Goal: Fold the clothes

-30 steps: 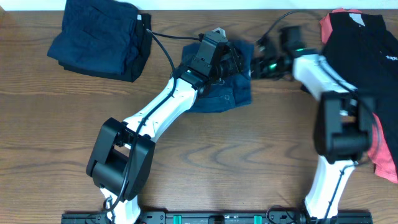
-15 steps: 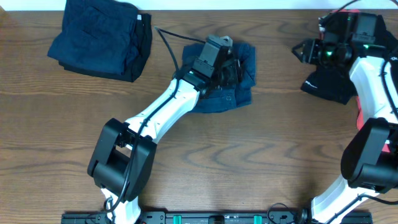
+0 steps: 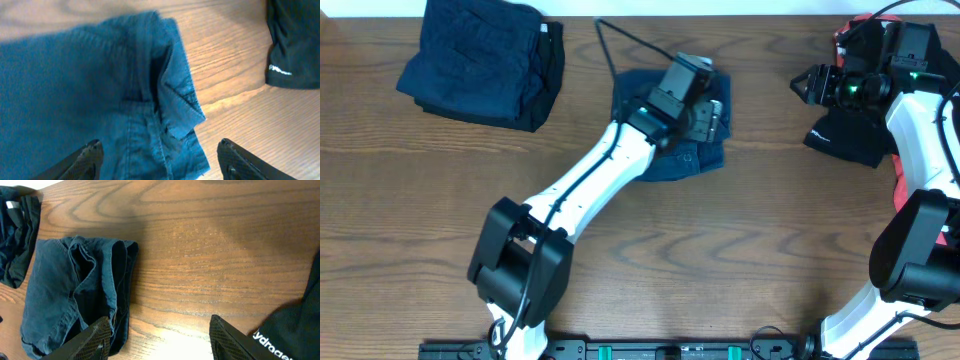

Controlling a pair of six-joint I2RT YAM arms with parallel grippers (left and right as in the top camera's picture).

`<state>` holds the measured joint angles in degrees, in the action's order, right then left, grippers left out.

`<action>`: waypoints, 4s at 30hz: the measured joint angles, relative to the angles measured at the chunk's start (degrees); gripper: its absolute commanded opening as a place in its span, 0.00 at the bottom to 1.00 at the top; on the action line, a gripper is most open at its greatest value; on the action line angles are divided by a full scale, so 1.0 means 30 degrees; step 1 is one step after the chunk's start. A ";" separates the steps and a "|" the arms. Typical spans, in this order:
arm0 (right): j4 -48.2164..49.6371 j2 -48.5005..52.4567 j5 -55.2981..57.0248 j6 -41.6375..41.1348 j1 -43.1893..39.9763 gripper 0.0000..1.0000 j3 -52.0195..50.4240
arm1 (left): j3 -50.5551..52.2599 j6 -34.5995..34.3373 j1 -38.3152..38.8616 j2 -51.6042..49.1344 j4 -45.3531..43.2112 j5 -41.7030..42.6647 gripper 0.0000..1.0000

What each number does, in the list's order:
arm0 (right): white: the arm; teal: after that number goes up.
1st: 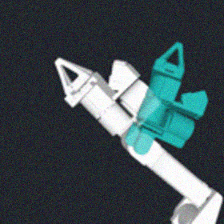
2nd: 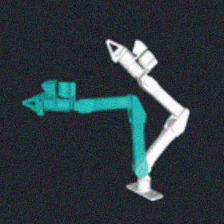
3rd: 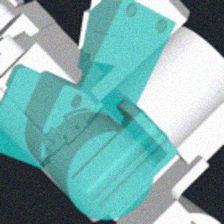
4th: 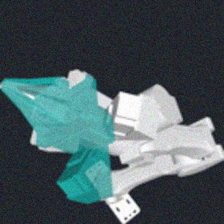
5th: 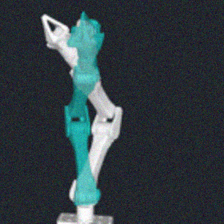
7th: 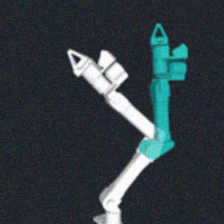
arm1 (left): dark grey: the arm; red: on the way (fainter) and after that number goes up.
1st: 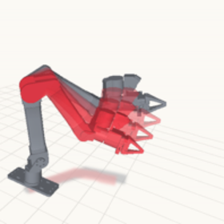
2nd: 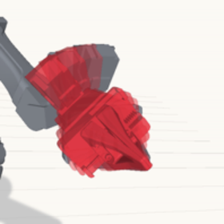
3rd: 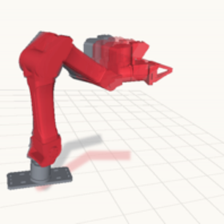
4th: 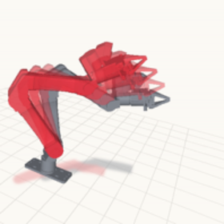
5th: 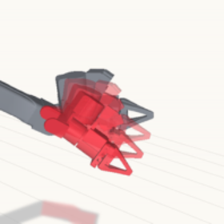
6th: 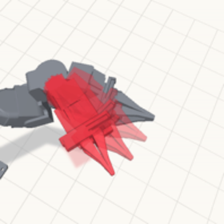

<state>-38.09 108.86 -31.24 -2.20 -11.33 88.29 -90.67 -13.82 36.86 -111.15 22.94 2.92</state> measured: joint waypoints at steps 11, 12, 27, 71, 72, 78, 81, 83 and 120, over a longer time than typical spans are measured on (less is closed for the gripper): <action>-0.0510 0.0000 0.0000 0.0197 0.0000 0.63 0.0000 | -0.0605 0.2353 0.1362 -0.4051 -0.1661 -0.2659 0.82; -0.0510 0.0000 0.0000 0.0240 0.0000 0.64 0.0000 | -0.0590 0.2433 0.1443 -0.4182 -0.1909 -0.2820 0.82; -0.0517 0.0000 0.0000 0.0401 0.0000 0.65 0.0000 | -0.0627 0.2703 0.1894 -0.5938 -0.5107 -0.3555 0.84; -0.1129 0.0000 0.0000 0.0685 0.0000 0.66 0.0000 | -0.1698 0.9989 0.0313 -0.7431 0.0481 -1.0316 0.06; -0.1137 0.0000 0.0000 0.0685 0.0000 0.66 0.0000 | -0.1698 0.9974 0.0262 -0.7366 0.0750 -1.0324 0.06; -0.1151 0.0000 0.0007 0.0685 0.0000 0.66 0.0000 | -0.1166 0.9267 -0.0423 -0.6288 0.2790 -0.9741 0.06; -0.1151 0.0000 0.0000 0.0685 0.0000 0.66 0.0000 | -0.0699 0.8823 -0.0998 -0.4874 0.3687 -0.9384 0.06; -0.1151 0.0000 0.0007 0.0685 0.0000 0.65 0.0000 | -0.0546 0.8582 -0.1362 -0.3504 0.3891 -0.9231 0.06; -0.1603 0.0000 0.0000 0.0685 0.0007 0.65 0.0000 | -0.0532 0.9894 -0.9071 0.7227 -0.1188 -0.7533 0.06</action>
<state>-42.89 108.86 -31.24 -0.14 -11.31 88.29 -92.27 15.86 9.65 -89.47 19.38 -19.68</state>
